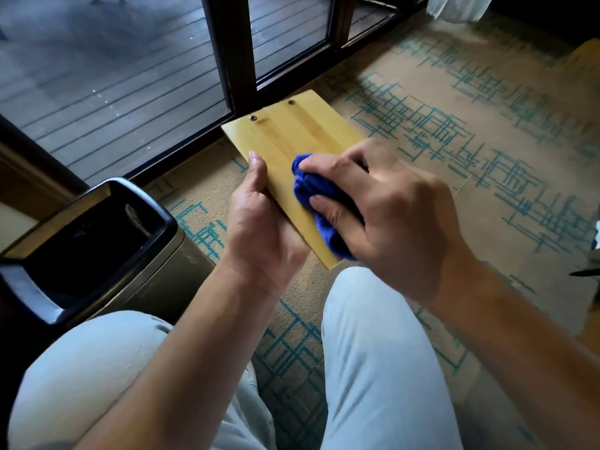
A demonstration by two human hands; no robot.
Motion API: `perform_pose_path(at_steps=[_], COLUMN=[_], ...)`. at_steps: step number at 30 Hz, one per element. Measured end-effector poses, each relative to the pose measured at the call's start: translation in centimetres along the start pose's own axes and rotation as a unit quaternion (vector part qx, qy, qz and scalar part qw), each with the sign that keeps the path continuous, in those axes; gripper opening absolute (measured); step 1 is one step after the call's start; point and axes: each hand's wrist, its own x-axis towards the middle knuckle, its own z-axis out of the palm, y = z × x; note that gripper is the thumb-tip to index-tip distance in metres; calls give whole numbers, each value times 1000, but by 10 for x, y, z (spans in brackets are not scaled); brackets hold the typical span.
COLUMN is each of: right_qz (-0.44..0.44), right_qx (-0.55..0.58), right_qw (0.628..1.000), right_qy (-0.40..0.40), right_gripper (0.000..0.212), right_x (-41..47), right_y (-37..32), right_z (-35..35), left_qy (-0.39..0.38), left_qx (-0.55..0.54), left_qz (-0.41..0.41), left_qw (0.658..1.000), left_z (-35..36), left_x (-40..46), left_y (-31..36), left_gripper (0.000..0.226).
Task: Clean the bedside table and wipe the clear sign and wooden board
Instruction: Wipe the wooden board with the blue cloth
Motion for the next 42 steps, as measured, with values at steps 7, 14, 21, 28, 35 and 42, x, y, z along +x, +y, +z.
perform_pose_path(at_steps=[7, 14, 21, 28, 35, 42], right_qz=[14, 46, 64, 128, 154, 153], right_qx=[0, -8, -44, 10, 44, 27], right_qw=[999, 999, 997, 990, 982, 987], right_qy=[-32, -18, 20, -61, -100, -51], right_gripper=[38, 38, 39, 48, 66, 67], right_x=[24, 47, 57, 49, 24, 30], right_y=[18, 28, 34, 40, 26, 40], right_z=[2, 14, 12, 10, 13, 0], left_qy=[-40, -35, -42, -15, -18, 4], left_qx=[-19, -3, 74, 99, 136, 134], left_qz=[14, 10, 12, 7, -16, -39], left_qw=[999, 999, 996, 995, 990, 990], left_z=[0, -1, -2, -1, -6, 1], left_x=[1, 0, -5, -7, -12, -16], left_y=[3, 3, 8, 5, 3, 8], left_gripper=[63, 63, 60, 62, 77, 77])
